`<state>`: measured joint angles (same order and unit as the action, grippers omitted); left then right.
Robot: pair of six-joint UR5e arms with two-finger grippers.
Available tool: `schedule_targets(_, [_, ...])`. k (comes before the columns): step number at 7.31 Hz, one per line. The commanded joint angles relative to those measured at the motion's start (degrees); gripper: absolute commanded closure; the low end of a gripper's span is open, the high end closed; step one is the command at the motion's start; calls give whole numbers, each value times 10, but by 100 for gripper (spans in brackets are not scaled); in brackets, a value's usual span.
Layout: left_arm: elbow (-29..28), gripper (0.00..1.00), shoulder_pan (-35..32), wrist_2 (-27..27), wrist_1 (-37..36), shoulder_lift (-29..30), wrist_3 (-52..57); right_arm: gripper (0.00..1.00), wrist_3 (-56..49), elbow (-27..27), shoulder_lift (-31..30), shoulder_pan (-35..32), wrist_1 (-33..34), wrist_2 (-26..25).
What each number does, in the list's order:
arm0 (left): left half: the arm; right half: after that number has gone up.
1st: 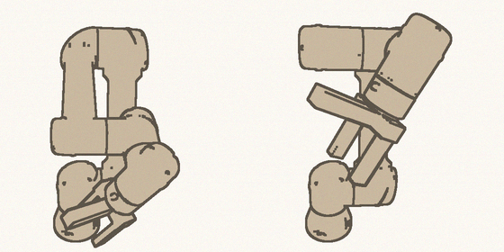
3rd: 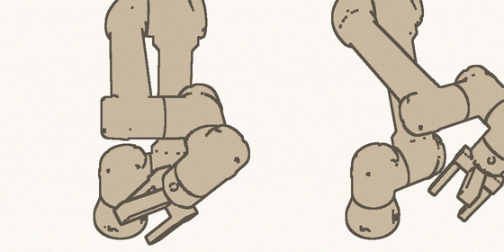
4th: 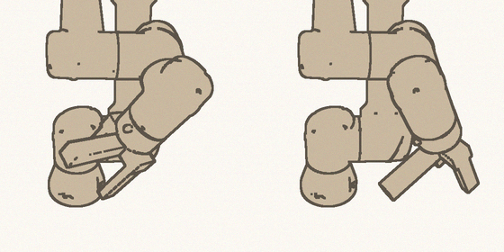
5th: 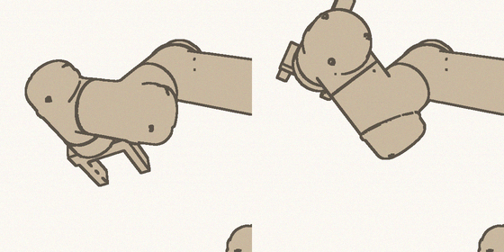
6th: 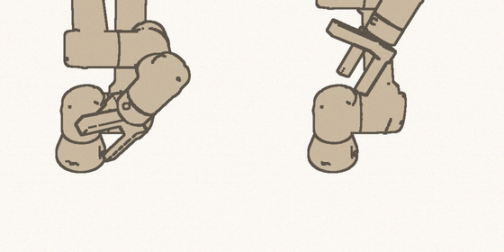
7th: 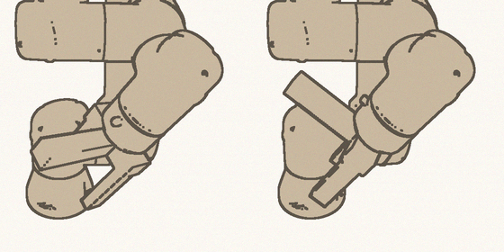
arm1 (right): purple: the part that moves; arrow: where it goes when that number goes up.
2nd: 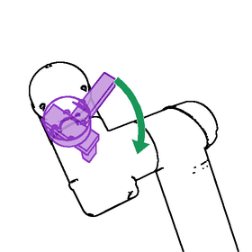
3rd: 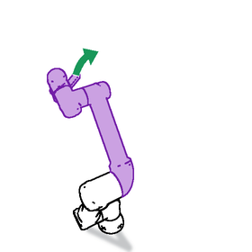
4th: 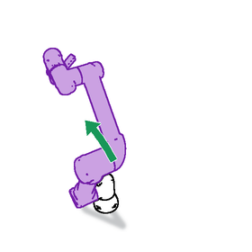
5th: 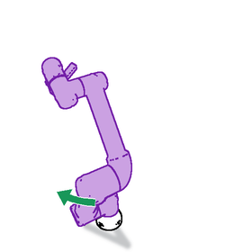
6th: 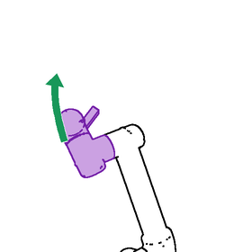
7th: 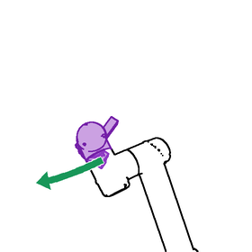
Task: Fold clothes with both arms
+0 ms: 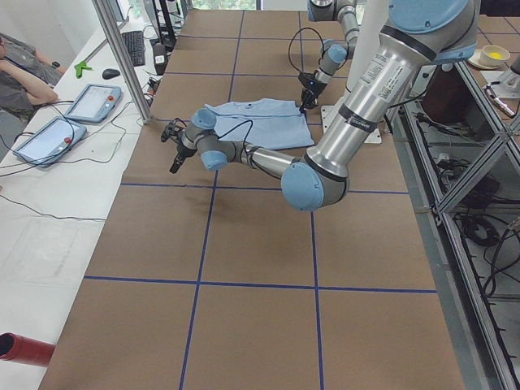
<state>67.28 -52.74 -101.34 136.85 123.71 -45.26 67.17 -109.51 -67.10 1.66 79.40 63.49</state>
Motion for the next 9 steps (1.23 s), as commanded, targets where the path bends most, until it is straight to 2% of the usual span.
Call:
schedule_targets(1, [0, 0, 0, 0, 0, -1, 0, 100, 2, 0, 0, 2, -1, -14])
schedule_targets(3, [0, 0, 0, 0, 0, -1, 0, 100, 8, -36, -8, -8, 1, -13])
schedule_targets(6, [0, 0, 1, 0, 0, -1, -1, 100, 103, -100, -125, -8, 1, -11])
schedule_targets(8, [1, 0, 1, 0, 0, -1, -1, 100, 173, -103, -168, -6, -1, -14])
schedule_targets(9, [1, 0, 1, 0, 0, -1, -1, 100, 176, -101, -169, -5, -1, -13])
